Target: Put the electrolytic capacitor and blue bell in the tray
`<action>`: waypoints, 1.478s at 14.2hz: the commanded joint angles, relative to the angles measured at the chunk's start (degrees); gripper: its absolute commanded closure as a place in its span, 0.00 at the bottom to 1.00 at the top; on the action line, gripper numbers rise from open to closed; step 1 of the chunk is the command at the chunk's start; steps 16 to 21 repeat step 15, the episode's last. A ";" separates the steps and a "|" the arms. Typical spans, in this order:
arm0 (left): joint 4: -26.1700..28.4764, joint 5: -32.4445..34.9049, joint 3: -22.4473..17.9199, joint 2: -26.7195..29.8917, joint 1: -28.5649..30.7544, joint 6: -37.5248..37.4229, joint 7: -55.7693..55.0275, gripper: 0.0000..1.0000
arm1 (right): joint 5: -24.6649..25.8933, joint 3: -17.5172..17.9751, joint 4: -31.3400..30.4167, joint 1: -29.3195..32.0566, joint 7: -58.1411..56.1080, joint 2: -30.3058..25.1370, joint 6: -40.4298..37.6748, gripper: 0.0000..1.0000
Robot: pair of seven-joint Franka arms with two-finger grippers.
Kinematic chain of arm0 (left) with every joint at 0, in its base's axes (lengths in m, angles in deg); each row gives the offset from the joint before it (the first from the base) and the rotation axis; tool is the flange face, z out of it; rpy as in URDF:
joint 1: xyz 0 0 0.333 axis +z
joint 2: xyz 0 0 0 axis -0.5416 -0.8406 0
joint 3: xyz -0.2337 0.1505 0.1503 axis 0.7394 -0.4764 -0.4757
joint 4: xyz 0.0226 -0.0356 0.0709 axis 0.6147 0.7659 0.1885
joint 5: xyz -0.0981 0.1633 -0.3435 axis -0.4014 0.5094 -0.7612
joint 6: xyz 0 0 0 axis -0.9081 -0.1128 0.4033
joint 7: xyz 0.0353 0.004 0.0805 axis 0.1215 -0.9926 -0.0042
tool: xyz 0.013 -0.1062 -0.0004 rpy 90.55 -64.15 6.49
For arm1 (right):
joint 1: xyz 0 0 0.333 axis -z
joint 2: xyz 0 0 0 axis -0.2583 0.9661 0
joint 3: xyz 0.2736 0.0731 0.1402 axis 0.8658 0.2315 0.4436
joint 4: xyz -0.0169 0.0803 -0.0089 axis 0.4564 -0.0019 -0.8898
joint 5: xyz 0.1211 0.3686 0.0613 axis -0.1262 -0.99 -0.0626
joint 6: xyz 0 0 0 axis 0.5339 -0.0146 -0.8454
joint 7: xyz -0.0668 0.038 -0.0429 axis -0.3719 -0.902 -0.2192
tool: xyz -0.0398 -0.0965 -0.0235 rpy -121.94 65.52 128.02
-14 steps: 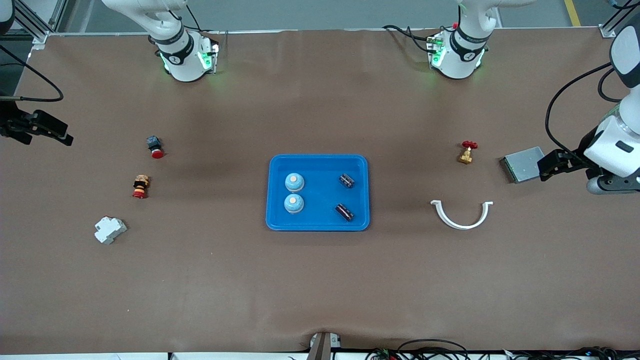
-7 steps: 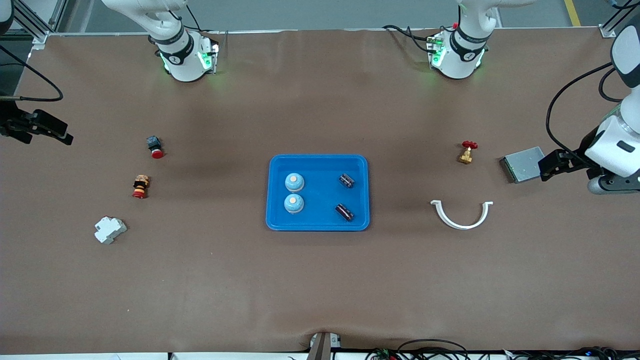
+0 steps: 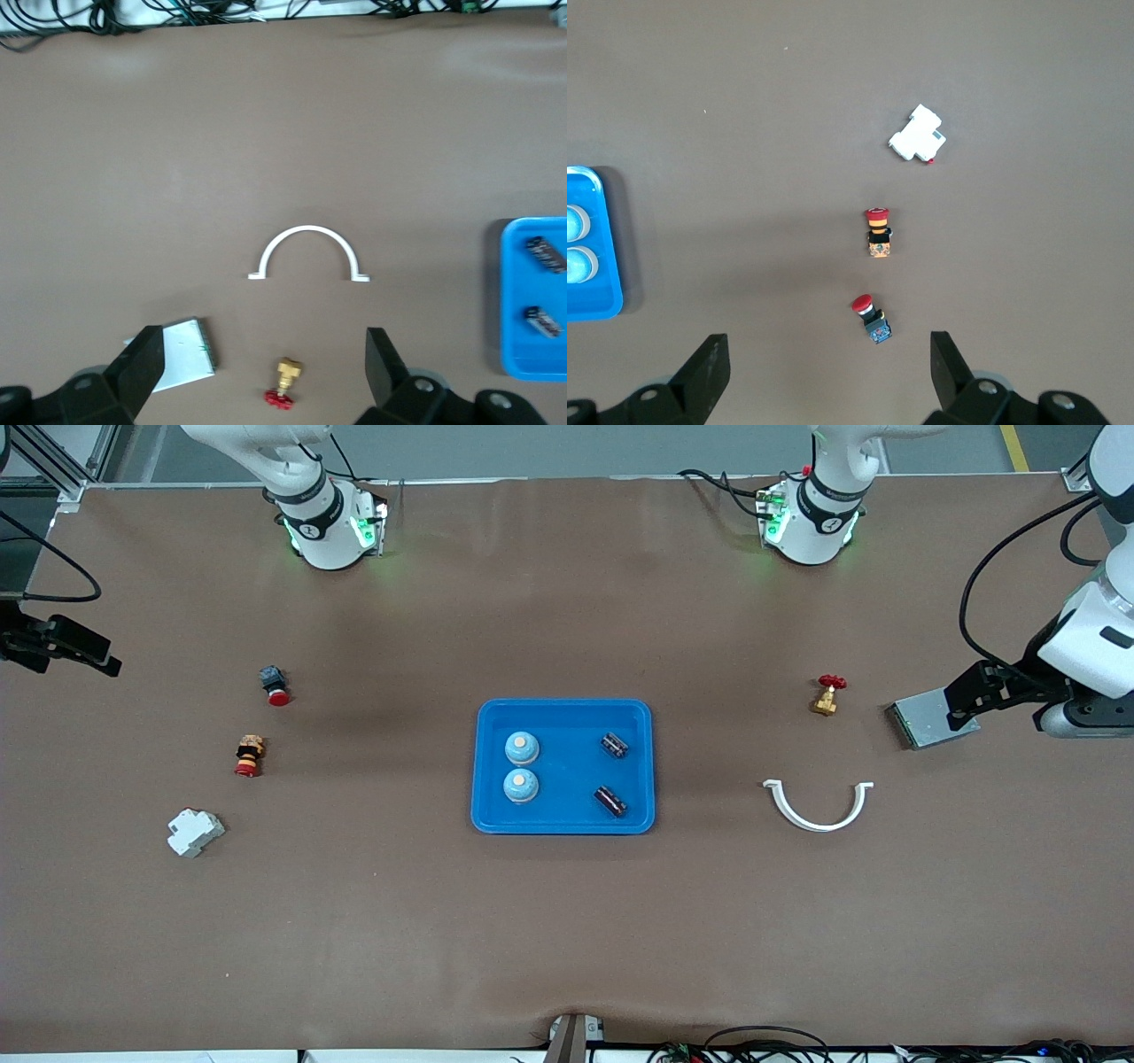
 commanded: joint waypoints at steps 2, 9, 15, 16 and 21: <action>-0.37 -1.62 -0.09 -0.45 -0.10 -0.91 -2.43 0.00 | -0.22 0.25 1.10 0.07 0.86 -0.41 -0.48 0.00; -0.19 -1.62 -0.10 -0.98 0.69 -0.91 -2.16 0.00 | -0.31 0.34 1.01 0.07 0.78 -0.50 -1.35 0.00; -0.28 -1.62 -0.09 -0.98 0.51 -0.91 -2.24 0.00 | -0.39 0.43 1.01 -0.20 0.86 -0.50 -1.09 0.00; -0.28 -1.62 -0.09 -0.98 0.51 -0.91 -2.24 0.00 | -0.39 0.43 1.01 -0.20 0.86 -0.50 -1.09 0.00; -0.28 -1.62 -0.09 -0.98 0.51 -0.91 -2.24 0.00 | -0.39 0.43 1.01 -0.20 0.86 -0.50 -1.09 0.00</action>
